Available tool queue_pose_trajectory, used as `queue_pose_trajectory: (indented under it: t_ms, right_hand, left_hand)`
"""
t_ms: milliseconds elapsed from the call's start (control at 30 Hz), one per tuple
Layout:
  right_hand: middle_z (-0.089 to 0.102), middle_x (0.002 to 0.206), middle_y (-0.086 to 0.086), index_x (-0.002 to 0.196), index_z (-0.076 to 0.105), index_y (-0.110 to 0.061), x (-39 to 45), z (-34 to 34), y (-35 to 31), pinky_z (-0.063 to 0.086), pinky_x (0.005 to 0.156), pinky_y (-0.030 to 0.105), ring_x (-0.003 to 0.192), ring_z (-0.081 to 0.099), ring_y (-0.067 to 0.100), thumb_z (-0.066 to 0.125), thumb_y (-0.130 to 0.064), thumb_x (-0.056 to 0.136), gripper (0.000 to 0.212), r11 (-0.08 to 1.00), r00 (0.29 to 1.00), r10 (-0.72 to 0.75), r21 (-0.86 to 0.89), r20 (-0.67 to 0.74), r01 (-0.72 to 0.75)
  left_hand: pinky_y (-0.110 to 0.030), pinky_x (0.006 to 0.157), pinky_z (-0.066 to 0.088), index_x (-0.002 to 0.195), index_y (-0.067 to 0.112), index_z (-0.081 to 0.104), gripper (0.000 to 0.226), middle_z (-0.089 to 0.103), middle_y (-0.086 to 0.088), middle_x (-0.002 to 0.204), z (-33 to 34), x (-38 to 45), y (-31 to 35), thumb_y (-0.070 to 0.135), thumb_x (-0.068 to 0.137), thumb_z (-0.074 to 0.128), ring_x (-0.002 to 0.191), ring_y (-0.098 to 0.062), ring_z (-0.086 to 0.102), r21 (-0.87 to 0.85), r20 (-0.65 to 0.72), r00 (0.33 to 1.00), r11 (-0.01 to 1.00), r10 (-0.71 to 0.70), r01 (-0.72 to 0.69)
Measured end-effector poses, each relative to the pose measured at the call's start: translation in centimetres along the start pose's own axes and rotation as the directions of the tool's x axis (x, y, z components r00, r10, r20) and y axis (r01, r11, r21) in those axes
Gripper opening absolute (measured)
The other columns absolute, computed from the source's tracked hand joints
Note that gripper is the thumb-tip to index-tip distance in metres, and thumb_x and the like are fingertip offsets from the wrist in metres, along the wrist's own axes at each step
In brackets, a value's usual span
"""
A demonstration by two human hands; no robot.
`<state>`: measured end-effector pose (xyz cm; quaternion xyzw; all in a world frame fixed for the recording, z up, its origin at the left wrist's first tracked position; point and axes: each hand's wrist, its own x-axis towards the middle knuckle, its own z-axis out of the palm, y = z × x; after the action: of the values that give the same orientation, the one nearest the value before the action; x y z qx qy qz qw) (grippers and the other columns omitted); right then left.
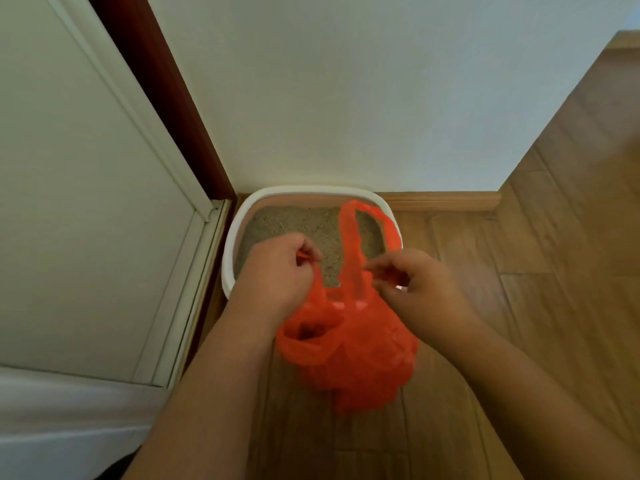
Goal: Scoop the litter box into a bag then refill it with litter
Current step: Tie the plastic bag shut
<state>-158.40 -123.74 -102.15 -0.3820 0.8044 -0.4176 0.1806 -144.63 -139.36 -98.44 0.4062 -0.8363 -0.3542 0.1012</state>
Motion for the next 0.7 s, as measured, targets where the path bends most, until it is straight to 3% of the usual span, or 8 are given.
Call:
queue_pose_trajectory:
  t_ms: [67,167,233,300,367,533,633,700]
  right_hand:
    - [0.061,0.112,-0.007,0.117,0.066,-0.036,0.5,-0.8,-1.1,0.061,0.080,0.040,0.087,0.069,0.014,0.076,0.005,0.077,0.058,0.949,0.988,0.151,0.287,-0.043,-0.132]
    - [0.057,0.125,0.004,0.140,0.046,-0.028,1.0,-2.1,-2.3,0.063,0.073,0.045,0.093,0.072,0.023,0.076,0.016,0.074,0.084,0.665,0.915,0.402,0.696,-0.026,-0.272]
    - [0.064,0.124,0.019,0.140,0.049,-0.009,1.0,-3.0,-2.6,0.062,0.078,0.050,0.096,0.072,0.030,0.073,0.016,0.076,0.073,0.421,0.878,0.455,0.833,0.150,-0.360]
    - [0.069,0.105,0.026,0.122,0.061,0.007,0.8,-3.7,-3.2,0.063,0.073,0.043,0.082,0.071,0.029,0.069,0.011,0.081,0.041,0.272,0.857,0.401,0.852,0.323,-0.448]
    - [0.069,0.095,0.024,0.106,0.068,0.002,0.6,-3.7,-3.6,0.062,0.064,0.036,0.073,0.066,0.025,0.067,0.005,0.086,0.020,0.328,0.851,0.405,0.816,0.333,-0.475]
    - [0.077,0.101,0.009,0.106,0.062,-0.011,-0.4,-3.0,-5.3,0.057,0.086,0.060,0.097,0.072,0.032,0.057,-0.015,0.101,0.008,0.525,0.906,0.374,0.760,0.199,-0.384]
    - [0.066,0.074,0.004,0.110,0.056,-0.012,-1.4,-3.0,-6.6,0.060,0.062,0.049,0.069,0.068,0.019,0.052,-0.019,0.104,0.011,0.485,0.926,0.309,0.802,0.215,-0.348]
    - [0.060,0.075,0.005,0.111,0.058,-0.014,-1.8,-3.0,-7.0,0.057,0.064,0.046,0.064,0.063,0.013,0.060,-0.022,0.100,0.014,0.524,0.948,0.242,0.795,0.207,-0.307]
  left_hand:
    - [-0.028,0.066,0.056,0.088,0.035,0.071,0.027,0.071,0.014,0.082,-0.2,-0.3,1.2,0.011,0.092,0.060,0.074,-0.004,0.066,-0.081,-0.072,0.997,0.996,0.041,-0.047]
    - [-0.026,0.055,0.049,0.084,0.032,0.071,0.030,0.070,0.008,0.073,-0.1,-0.9,2.4,0.008,0.092,0.056,0.060,-0.007,0.062,-0.300,-0.134,0.989,0.950,0.054,-0.092]
    - [-0.025,0.055,0.048,0.084,0.030,0.071,0.034,0.068,0.003,0.070,-0.1,-1.3,2.7,0.003,0.093,0.052,0.059,-0.011,0.059,-0.400,-0.165,0.984,0.907,0.067,-0.129]
    - [-0.028,0.063,0.053,0.084,0.029,0.072,0.036,0.069,0.003,0.071,-0.3,-1.4,3.0,-0.001,0.089,0.052,0.068,-0.017,0.066,-0.475,-0.184,0.980,0.865,0.081,-0.161]
    - [-0.033,0.068,0.054,0.085,0.028,0.072,0.036,0.070,0.002,0.074,-0.5,-1.5,3.4,0.000,0.079,0.053,0.074,-0.024,0.067,-0.528,-0.194,0.975,0.827,0.105,-0.194]
    - [-0.035,0.070,0.052,0.084,0.030,0.073,0.053,0.068,0.002,0.076,-0.7,-2.2,3.9,-0.019,0.080,0.052,0.075,-0.022,0.064,-0.659,-0.192,0.968,0.710,0.163,-0.250]
    - [-0.039,0.076,0.058,0.093,0.024,0.073,0.056,0.068,-0.002,0.076,-0.8,-2.8,4.2,-0.026,0.085,0.051,0.075,-0.016,0.068,-0.703,-0.176,0.954,0.647,0.244,-0.295]
    - [-0.036,0.078,0.060,0.097,0.020,0.073,0.052,0.069,-0.002,0.079,-1.0,-3.4,4.6,-0.027,0.086,0.054,0.079,-0.013,0.069,-0.746,-0.154,0.949,0.598,0.275,-0.294]
